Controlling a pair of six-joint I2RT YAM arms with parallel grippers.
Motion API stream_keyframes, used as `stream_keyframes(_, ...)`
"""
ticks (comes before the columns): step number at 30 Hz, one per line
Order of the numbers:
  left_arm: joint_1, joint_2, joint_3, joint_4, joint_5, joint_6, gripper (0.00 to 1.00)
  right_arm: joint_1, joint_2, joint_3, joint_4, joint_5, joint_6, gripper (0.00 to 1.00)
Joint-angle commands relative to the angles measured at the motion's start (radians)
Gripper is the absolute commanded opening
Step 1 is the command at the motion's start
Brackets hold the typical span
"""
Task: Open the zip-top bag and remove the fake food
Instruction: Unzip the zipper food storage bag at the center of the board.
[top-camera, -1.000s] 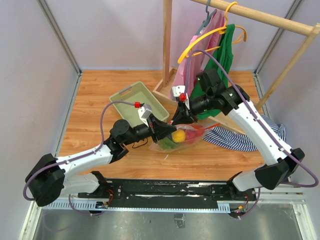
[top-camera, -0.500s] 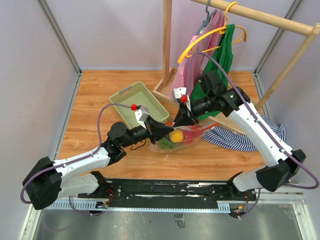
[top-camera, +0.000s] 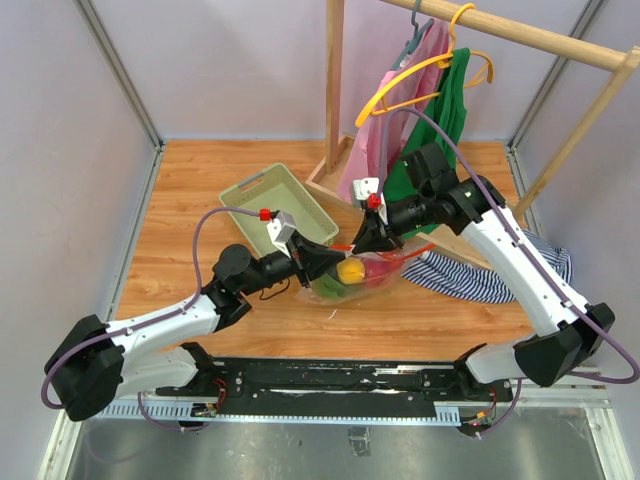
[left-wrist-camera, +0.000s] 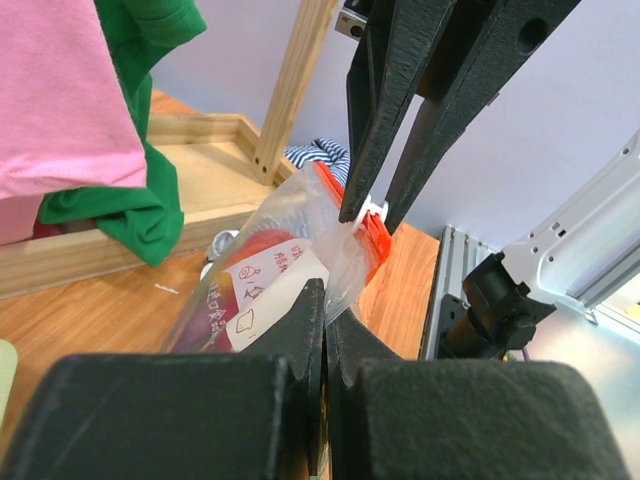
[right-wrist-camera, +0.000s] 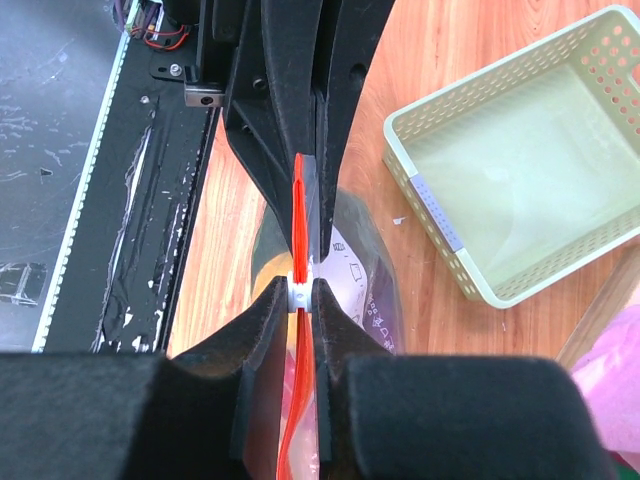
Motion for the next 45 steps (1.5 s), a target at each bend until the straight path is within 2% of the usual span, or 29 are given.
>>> stream_keyframes(1,0.019,-0.029,-0.009,0.055,-0.016,0.02,0.0,-0.033,-0.028,-0.015,-0.047,0.004,-0.033,0.08)
stream_keyframes(26,0.075,-0.082,-0.064,0.069,-0.041,-0.012,0.0,-0.125,-0.049,-0.031,-0.103,0.063,-0.118,0.08)
stream_keyframes(45,0.112,-0.114,-0.132,0.091,-0.071,-0.049,0.0,-0.24,-0.077,-0.033,-0.133,0.061,-0.158,0.08)
